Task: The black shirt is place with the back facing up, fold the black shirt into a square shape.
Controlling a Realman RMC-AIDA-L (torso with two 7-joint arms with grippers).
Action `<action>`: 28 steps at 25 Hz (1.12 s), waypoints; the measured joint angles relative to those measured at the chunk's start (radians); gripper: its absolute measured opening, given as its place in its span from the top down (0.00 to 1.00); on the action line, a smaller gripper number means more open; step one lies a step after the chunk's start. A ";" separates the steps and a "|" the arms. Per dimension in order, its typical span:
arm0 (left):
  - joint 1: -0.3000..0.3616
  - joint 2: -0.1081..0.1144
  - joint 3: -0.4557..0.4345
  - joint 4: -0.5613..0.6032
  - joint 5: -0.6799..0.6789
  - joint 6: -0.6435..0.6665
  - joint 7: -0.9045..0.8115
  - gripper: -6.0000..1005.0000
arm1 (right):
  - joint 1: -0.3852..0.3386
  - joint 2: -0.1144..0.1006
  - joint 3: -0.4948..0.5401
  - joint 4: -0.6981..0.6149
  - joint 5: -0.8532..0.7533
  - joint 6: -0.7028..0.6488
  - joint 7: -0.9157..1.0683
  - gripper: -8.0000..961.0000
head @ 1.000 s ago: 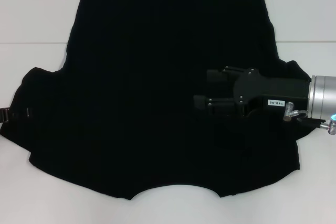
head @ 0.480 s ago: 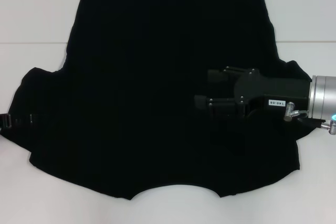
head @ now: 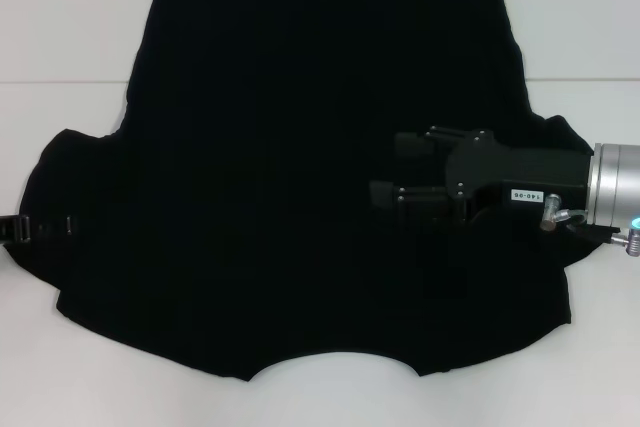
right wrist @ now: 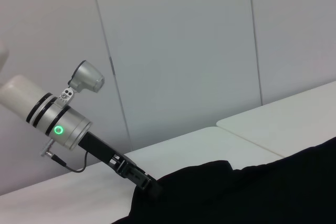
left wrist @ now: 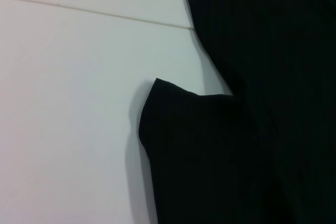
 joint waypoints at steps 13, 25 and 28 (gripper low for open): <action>0.000 0.007 -0.007 0.003 0.001 -0.005 -0.001 0.13 | -0.004 0.000 0.000 0.000 0.003 -0.003 0.001 0.07; 0.006 0.003 -0.003 0.008 0.029 -0.014 0.001 0.54 | -0.006 0.000 0.000 0.000 0.005 -0.010 0.003 0.07; 0.007 0.003 -0.003 0.008 0.029 -0.015 0.010 0.62 | -0.006 0.000 0.000 0.000 0.005 -0.010 0.003 0.07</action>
